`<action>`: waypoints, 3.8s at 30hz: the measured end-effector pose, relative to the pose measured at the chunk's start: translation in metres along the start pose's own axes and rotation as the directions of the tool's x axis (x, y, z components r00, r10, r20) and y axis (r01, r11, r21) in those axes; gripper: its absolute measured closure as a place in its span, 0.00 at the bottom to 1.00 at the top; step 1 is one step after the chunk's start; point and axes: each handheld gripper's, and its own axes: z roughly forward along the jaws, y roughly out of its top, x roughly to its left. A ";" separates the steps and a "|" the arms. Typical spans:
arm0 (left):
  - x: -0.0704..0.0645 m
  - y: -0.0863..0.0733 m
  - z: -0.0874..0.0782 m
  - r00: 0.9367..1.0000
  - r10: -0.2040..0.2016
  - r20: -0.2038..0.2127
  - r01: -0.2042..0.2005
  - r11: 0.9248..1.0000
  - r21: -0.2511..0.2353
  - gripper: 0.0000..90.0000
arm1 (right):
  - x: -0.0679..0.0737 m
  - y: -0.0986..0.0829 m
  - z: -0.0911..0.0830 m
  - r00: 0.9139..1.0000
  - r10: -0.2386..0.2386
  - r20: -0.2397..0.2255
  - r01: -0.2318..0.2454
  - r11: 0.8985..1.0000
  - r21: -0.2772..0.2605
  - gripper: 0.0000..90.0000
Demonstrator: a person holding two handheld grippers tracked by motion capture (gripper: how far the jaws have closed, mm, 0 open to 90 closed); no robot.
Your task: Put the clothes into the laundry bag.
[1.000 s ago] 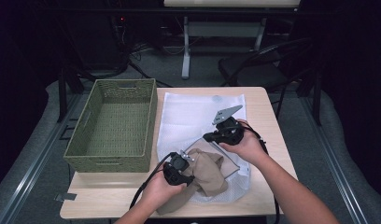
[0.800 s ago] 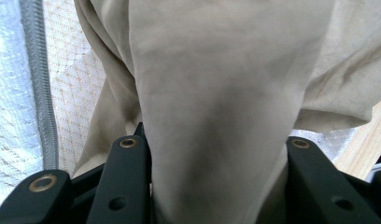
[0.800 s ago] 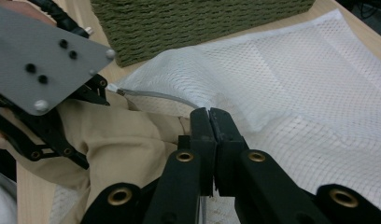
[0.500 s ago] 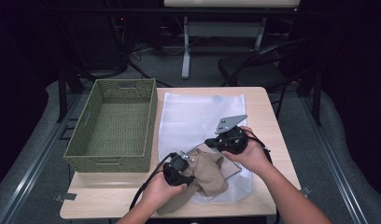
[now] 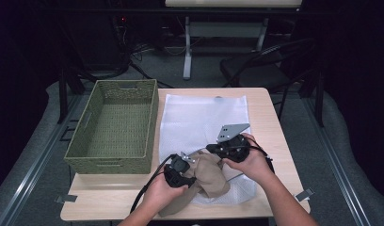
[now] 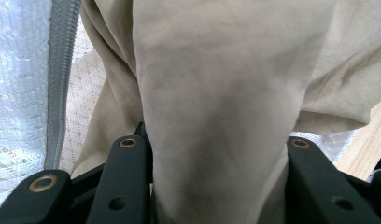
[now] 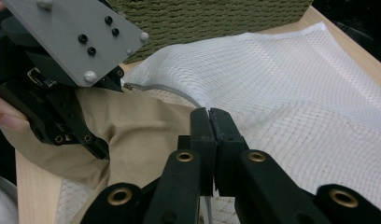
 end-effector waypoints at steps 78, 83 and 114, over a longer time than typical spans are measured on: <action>-0.003 -0.053 -0.037 0.999 -0.024 -0.049 0.017 0.992 -0.126 0.29 | 0.002 -0.005 0.001 0.999 0.038 -0.024 -0.038 0.999 -0.016 0.99; -0.003 -0.058 -0.027 0.999 -0.032 -0.040 0.027 0.994 -0.102 0.29 | 0.003 -0.005 0.002 0.999 0.040 -0.024 -0.040 0.999 -0.015 0.99; -0.003 -0.054 -0.025 0.999 -0.048 -0.015 0.047 0.997 -0.066 0.65 | 0.007 -0.004 0.003 0.999 0.027 -0.040 -0.028 0.999 -0.021 0.99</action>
